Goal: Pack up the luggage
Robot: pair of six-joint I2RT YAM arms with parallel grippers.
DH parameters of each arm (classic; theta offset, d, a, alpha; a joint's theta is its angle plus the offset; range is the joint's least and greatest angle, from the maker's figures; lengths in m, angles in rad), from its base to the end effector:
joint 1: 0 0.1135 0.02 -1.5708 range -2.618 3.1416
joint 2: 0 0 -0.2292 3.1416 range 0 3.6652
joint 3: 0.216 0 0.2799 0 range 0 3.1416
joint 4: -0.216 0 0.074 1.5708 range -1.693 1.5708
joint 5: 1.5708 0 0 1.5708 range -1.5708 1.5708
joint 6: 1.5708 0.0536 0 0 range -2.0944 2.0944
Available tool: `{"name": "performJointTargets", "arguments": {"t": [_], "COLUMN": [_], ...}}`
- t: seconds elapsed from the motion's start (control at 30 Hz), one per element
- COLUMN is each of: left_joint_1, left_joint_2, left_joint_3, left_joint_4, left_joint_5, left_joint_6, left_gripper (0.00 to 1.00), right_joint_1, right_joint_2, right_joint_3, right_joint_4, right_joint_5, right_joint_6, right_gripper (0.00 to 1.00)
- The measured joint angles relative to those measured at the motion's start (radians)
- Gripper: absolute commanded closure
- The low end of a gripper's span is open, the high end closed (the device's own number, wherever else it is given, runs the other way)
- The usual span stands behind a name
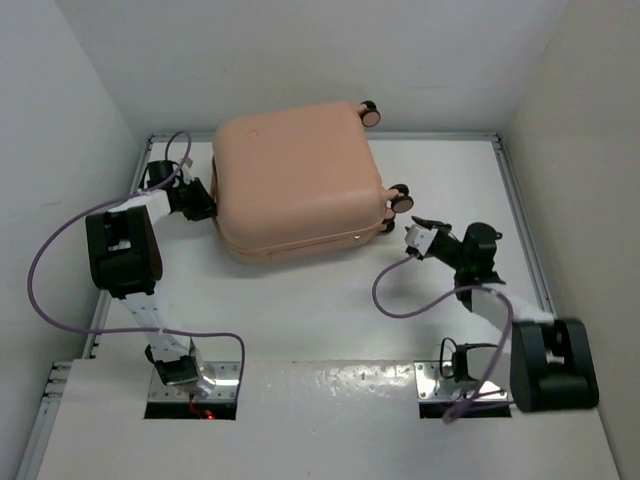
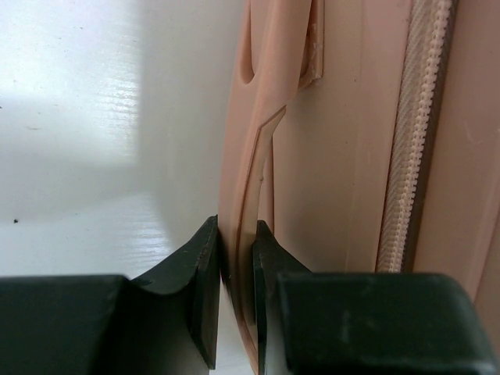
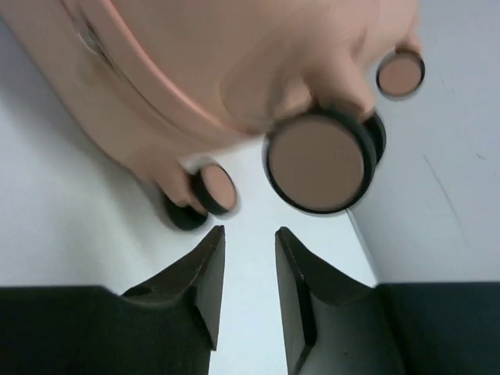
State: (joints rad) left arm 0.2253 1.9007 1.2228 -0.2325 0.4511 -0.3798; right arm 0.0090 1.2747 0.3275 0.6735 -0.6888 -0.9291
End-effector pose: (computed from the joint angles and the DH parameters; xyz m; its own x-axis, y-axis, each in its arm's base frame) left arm 0.4144 0.0710 0.1091 -0.7370 -0.5112 -0.4421 -0.2300 0.8048 -0.5472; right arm 0.2722 0.0365 0.1146 0.3340 -0.6155 -0.7139 -0.5869 0.4568 -0.6684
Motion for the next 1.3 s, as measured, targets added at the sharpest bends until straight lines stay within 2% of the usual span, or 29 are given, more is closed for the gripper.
{"name": "performJointTargets", "arguments": {"t": [0.1, 0.17, 0.23, 0.3, 0.37, 0.5, 0.77, 1.07, 1.3], "left_joint_1": [0.000, 0.000, 0.000, 0.000, 0.000, 0.000, 0.000, 0.000, 0.000], "left_joint_2": [0.000, 0.000, -0.003, -0.008, -0.010, -0.012, -0.012, -0.012, -0.012], "left_joint_3": [-0.003, -0.005, -0.011, -0.019, -0.026, -0.030, -0.030, -0.030, -0.030], "left_joint_4": [0.005, 0.008, 0.016, 0.026, 0.036, 0.042, 0.043, 0.043, 0.043], "left_joint_5": [0.000, 0.000, 0.001, 0.000, 0.000, 0.001, 0.003, 0.005, 0.007], "left_joint_6": [0.000, -0.004, -0.009, -0.014, -0.018, -0.021, -0.021, -0.021, -0.021], "left_gripper": [1.00, 1.00, 1.00, 1.00, 1.00, 1.00, 1.00, 1.00, 1.00], "right_joint_1": [0.056, 0.132, 0.215, 0.277, 0.323, 0.406, 0.462, 0.518, 0.534], "right_joint_2": [-0.184, -0.239, -0.231, -0.195, -0.154, -0.054, 0.100, 0.124, 0.155], "right_joint_3": [-0.094, -0.148, -0.169, -0.175, -0.181, -0.180, -0.095, -0.068, -0.047], "right_joint_4": [-0.006, -0.040, -0.085, -0.098, -0.070, 0.024, 0.151, 0.238, 0.246], "right_joint_5": [-0.008, 0.020, 0.091, 0.196, 0.306, 0.464, 0.589, 0.614, 0.610], "right_joint_6": [0.224, 0.361, 0.493, 0.638, 0.754, 0.912, 1.072, 1.140, 1.162], "right_gripper": [0.69, 0.77, 0.79, 0.75, 0.68, 0.65, 0.65, 0.66, 0.75]}}
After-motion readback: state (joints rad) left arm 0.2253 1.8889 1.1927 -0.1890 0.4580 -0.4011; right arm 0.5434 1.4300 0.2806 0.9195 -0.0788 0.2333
